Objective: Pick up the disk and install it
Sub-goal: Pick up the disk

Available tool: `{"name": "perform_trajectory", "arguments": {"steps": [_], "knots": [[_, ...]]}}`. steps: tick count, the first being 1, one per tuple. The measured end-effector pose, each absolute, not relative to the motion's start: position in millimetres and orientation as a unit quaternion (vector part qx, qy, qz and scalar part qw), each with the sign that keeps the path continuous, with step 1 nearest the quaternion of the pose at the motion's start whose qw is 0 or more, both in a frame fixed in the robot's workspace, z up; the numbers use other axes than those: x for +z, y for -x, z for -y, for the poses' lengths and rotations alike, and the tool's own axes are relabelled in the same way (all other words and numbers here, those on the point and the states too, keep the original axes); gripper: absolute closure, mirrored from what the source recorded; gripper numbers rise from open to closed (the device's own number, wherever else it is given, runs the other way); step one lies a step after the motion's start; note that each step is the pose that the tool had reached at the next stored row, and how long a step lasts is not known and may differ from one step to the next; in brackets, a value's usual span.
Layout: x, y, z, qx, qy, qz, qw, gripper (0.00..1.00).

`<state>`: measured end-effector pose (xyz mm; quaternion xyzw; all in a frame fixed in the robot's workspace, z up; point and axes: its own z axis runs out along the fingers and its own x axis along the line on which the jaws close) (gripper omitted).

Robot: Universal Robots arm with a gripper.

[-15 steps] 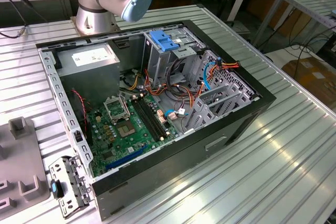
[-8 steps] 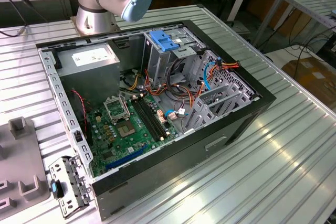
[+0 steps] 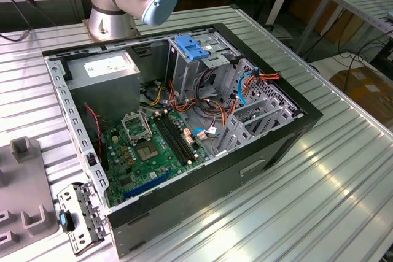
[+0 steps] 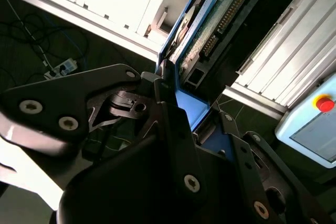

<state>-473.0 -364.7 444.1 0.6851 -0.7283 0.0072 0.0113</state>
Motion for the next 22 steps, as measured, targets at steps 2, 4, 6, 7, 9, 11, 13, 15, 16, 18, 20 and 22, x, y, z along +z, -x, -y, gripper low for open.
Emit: {"name": "perform_trajectory", "arguments": {"steps": [2, 4, 6, 7, 9, 11, 13, 15, 16, 18, 20, 22], "knots": [[446.0, 472.9, 364.8, 0.007, -0.685, 0.728, 0.012, 0.63], [448.6, 473.0, 364.7, 0.007, -0.685, 0.728, 0.012, 0.63], [450.7, 473.0, 364.7, 0.006, -0.685, 0.728, 0.012, 0.63], [451.5, 473.0, 364.7, 0.006, -0.685, 0.728, 0.012, 0.63], [453.0, 472.9, 364.7, 0.006, -0.685, 0.728, 0.012, 0.63], [454.7, 472.9, 364.8, 0.006, -0.685, 0.728, 0.013, 0.63], [456.4, 472.9, 364.7, 0.006, -0.685, 0.728, 0.013, 0.63], [459.2, 472.9, 364.7, 0.005, -0.685, 0.728, 0.013, 0.63], [459.9, 472.9, 364.7, 0.005, -0.685, 0.728, 0.013, 0.63], [462.0, 473.0, 364.8, 0.005, -0.685, 0.728, 0.013, 0.63], [463.4, 472.9, 364.8, 0.005, -0.685, 0.728, 0.014, 0.63], [464.9, 472.9, 364.7, 0.005, -0.685, 0.728, 0.014, 0.63]]}}
